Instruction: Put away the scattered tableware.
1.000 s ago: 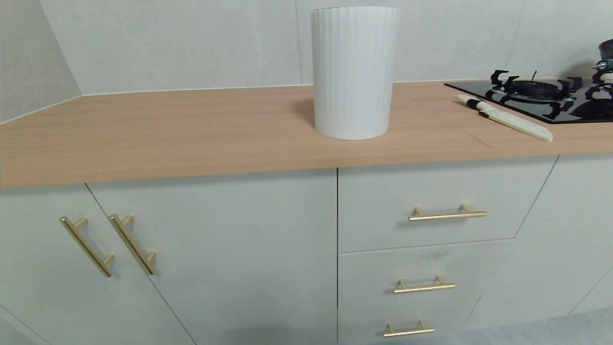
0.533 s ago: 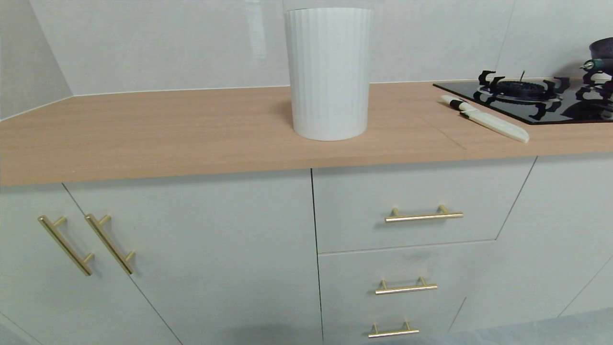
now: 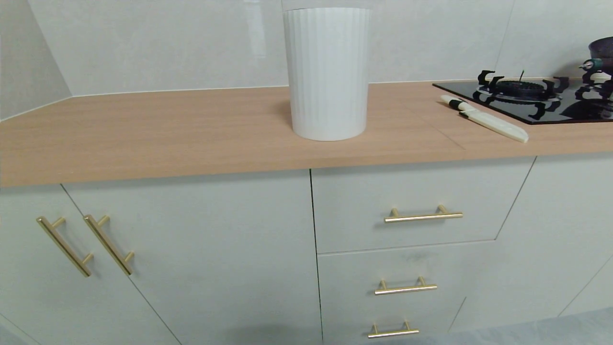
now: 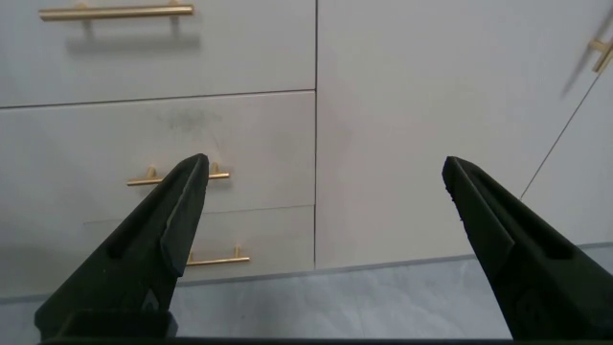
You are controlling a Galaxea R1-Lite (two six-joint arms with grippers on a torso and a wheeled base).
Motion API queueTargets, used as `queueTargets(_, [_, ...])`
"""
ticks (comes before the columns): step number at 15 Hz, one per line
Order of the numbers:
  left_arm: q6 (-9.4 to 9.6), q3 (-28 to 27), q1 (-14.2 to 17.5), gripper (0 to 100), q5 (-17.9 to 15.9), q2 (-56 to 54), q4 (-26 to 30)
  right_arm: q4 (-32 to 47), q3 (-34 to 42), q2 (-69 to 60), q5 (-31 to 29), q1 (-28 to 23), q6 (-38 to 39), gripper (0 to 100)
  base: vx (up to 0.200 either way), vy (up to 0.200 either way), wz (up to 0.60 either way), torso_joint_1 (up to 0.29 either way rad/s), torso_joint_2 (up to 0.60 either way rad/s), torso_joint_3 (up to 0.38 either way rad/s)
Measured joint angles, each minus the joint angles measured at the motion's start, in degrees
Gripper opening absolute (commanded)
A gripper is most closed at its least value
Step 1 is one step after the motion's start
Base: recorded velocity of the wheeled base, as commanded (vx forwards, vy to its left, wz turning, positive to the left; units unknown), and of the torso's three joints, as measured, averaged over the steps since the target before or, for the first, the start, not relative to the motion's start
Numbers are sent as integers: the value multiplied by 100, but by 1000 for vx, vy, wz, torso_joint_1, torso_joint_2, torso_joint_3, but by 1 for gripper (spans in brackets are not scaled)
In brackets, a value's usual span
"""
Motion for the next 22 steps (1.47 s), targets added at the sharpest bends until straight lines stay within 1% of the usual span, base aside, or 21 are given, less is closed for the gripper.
queueTargets(10, [0, 0, 0, 100, 0, 0, 2, 0, 0, 0, -6, 0, 0, 100, 0, 0, 0, 0, 0, 0])
queueTargets(13, [2, 0, 0, 100, -2, 0, 0, 0, 0, 0, -1, -2, -2, 100, 0, 0, 600, 1, 2, 2])
queueTargets(22, [0, 0, -2, 100, 0, 0, -2, 0, 0, 0, -11, 0, 2, 100, 0, 0, 0, 0, 0, 0])
